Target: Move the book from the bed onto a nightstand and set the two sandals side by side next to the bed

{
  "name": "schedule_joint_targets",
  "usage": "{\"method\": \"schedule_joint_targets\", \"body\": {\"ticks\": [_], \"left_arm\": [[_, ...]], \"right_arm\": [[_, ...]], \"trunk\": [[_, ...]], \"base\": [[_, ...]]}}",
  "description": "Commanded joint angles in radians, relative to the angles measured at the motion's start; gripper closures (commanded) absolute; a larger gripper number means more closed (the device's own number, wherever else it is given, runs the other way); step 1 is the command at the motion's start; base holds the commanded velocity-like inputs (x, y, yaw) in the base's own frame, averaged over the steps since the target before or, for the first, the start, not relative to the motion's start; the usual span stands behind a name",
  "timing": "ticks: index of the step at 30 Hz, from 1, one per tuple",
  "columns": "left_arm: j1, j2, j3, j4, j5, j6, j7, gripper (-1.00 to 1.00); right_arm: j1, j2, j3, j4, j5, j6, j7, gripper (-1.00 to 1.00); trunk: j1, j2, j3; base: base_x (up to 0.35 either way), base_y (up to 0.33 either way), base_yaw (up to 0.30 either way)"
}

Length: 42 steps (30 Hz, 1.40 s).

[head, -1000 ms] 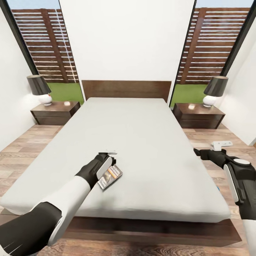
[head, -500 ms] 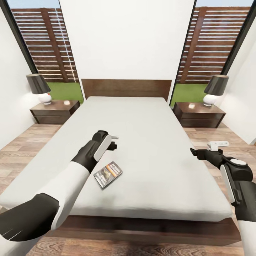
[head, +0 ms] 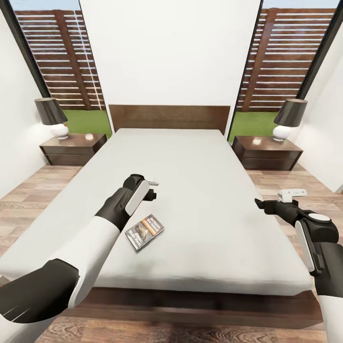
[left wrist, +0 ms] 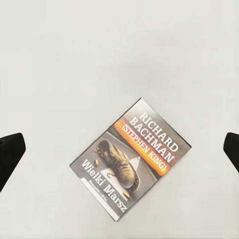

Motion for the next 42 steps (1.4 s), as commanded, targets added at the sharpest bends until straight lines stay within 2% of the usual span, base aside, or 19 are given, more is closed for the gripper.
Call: {"method": "schedule_joint_targets", "body": {"ticks": [1, 9, 17, 30, 37, 42], "left_arm": [[-0.001, 0.000, -0.003, 0.000, 0.010, 0.002, 0.010, -1.00], [-0.001, 0.001, -0.003, -0.001, 0.010, 0.002, 0.010, -1.00], [-0.001, 0.001, -0.003, -0.001, 0.010, 0.001, 0.009, -1.00], [-0.001, 0.002, -0.003, 0.001, 0.009, 0.002, 0.009, -1.00], [0.000, 0.002, -0.003, 0.001, 0.009, 0.002, 0.010, -1.00], [0.001, 0.004, -0.003, 0.001, 0.009, 0.002, 0.010, -1.00]], "right_arm": [[-0.001, 0.000, -0.001, -0.001, 0.001, 0.005, 0.005, -1.00], [-0.001, 0.000, -0.001, -0.001, 0.001, 0.004, 0.005, -1.00], [-0.001, 0.000, -0.001, -0.001, 0.001, 0.004, 0.005, -1.00], [-0.001, 0.000, -0.001, 0.002, 0.001, 0.004, 0.005, -1.00], [-0.001, 0.000, -0.001, 0.004, 0.001, 0.004, 0.005, -1.00], [-0.001, 0.000, -0.001, 0.004, 0.001, 0.004, 0.005, -1.00]], "trunk": [[0.004, -0.007, -0.004], [0.034, -0.063, -0.029], [0.034, -0.063, -0.029], [0.034, -0.063, -0.029], [0.034, -0.063, -0.029], [0.046, -0.084, -0.043]], "base": [[0.000, 0.000, 0.000], [0.000, 0.000, 0.000], [0.041, 0.000, 0.000], [0.301, 0.000, -0.010], [0.080, 0.000, -0.120], [0.005, 0.000, -0.010]]}}
